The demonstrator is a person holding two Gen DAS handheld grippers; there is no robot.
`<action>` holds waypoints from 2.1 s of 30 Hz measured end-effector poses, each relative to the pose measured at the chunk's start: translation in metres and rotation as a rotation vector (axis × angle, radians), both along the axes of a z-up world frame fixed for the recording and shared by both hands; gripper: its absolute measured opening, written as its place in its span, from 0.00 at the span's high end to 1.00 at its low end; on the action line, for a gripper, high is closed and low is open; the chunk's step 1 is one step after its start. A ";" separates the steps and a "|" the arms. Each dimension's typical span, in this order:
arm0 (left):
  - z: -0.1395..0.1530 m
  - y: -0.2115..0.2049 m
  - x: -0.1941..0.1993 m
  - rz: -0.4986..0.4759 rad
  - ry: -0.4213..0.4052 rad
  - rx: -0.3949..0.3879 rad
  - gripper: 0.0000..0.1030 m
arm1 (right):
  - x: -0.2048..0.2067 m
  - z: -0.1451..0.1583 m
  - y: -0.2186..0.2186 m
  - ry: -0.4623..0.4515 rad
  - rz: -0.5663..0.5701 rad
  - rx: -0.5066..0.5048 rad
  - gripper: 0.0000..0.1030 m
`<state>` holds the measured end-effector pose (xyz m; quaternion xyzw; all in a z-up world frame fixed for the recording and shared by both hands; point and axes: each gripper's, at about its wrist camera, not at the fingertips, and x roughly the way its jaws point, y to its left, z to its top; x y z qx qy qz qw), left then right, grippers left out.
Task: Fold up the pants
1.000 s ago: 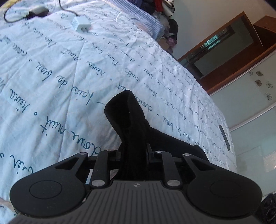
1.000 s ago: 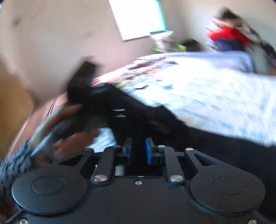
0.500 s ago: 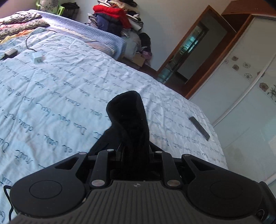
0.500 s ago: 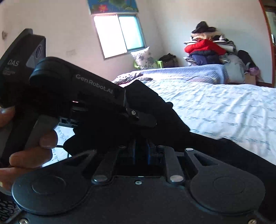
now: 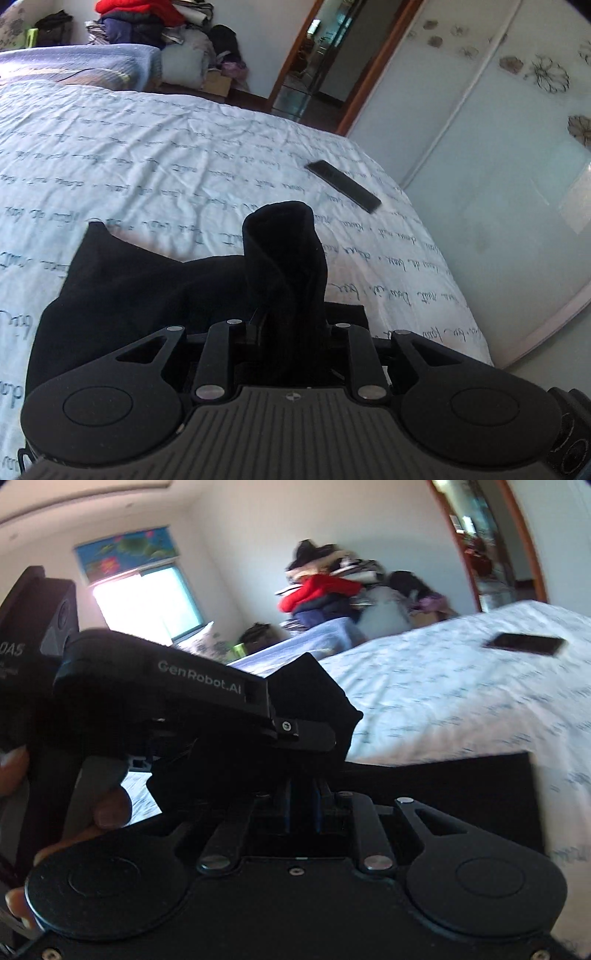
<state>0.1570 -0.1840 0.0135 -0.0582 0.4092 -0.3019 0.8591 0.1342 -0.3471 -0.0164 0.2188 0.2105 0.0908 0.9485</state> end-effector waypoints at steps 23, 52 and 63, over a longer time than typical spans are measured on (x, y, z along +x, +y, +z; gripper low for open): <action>-0.003 -0.021 0.008 0.010 -0.109 0.054 0.18 | -0.083 -0.010 -0.099 0.007 -0.343 0.007 0.59; -0.032 0.047 0.020 0.039 -0.130 0.247 0.14 | -0.095 -0.001 -0.045 0.173 -0.201 -0.144 0.53; -0.055 0.015 -0.021 -0.054 -0.149 0.293 0.13 | -0.087 -0.022 -0.025 0.198 -0.184 -0.215 0.91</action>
